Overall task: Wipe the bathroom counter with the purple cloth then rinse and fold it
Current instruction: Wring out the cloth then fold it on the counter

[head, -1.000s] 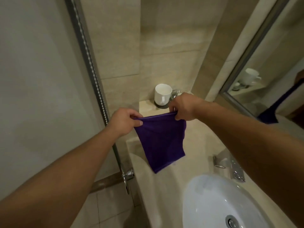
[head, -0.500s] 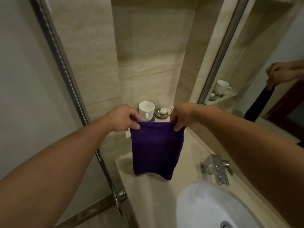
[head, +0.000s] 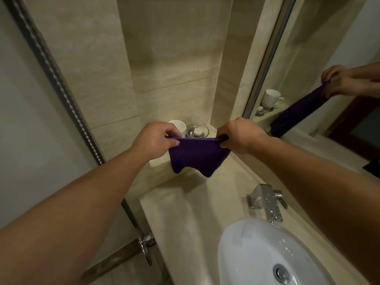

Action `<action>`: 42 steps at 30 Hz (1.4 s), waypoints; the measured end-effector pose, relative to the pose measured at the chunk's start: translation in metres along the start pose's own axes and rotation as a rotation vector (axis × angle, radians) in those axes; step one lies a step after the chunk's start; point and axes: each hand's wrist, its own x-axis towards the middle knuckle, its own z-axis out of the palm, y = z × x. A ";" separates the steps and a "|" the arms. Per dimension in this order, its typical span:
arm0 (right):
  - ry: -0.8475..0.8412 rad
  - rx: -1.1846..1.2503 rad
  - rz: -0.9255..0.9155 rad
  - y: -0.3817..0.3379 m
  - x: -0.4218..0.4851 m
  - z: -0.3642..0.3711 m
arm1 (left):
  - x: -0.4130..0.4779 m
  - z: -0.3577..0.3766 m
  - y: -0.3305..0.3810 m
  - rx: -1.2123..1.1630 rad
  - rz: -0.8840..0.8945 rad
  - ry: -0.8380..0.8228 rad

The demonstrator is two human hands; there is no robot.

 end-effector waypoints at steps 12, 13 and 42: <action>-0.542 0.205 -0.038 -0.061 -0.117 0.216 | -0.160 0.136 -0.102 0.239 -0.179 -0.756; -0.596 0.217 -0.054 -0.065 -0.125 0.226 | -0.171 0.145 -0.108 0.205 -0.217 -0.817; -0.588 0.502 0.012 -0.013 0.027 0.235 | -0.049 0.138 -0.170 -0.242 -0.584 -0.424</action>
